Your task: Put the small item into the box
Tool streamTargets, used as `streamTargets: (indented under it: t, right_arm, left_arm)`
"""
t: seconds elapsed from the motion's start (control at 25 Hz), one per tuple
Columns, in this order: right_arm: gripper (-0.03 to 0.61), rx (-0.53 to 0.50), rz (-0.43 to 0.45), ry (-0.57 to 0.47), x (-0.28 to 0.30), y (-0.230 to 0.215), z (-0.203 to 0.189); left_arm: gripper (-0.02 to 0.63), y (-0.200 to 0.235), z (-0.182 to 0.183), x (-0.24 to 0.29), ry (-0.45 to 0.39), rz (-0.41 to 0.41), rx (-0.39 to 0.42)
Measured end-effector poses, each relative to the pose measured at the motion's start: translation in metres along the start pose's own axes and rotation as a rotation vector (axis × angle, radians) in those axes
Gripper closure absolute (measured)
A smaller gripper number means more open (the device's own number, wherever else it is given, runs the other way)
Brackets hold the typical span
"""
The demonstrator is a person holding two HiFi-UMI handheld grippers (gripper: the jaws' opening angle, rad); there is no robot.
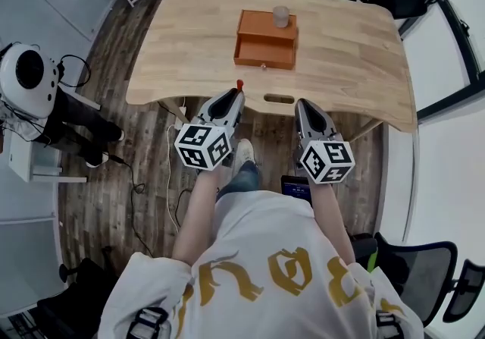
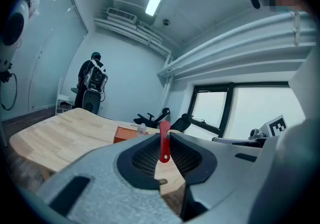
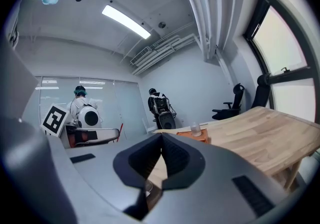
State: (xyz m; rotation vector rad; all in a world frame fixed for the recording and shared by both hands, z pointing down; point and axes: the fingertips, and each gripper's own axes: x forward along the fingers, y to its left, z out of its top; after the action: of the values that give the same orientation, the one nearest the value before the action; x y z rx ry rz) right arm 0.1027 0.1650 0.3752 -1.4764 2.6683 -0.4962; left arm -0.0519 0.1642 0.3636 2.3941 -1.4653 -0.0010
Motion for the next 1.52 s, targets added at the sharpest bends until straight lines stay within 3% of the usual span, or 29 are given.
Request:
streamTargets:
  t: [0.28,0.52,0.88,1.04,1.52]
  right_arm:
    - [0.566,-0.015,-0.037,0.057,0.062,-0.033,0.001]
    - [0.566,-0.023,-0.122,0.079,0.122,-0.069,0.015]
    - [0.566,-0.022,-0.187,0.086,0.217,-0.096,0.02]
    - [0.566,-0.021,-0.24,0.098,0.235,-0.106,0.014]
    - [0.566,0.014,-0.285,0.105,0.239,-0.123,0.011]
  left_arm:
    - [0.556,0.047,0.01,0.063,0.02,-0.013,-0.053]
    - [0.557,0.093,0.044,0.133,0.017,-0.061,-0.064]
    - [0.557,0.155,0.056,0.204,0.058,-0.155,-0.104]
    - [0.557,0.172,0.059,0.223,0.067,-0.199,-0.091]
    - [0.555,0.182,0.046,0.254,0.12,-0.196,-0.073]
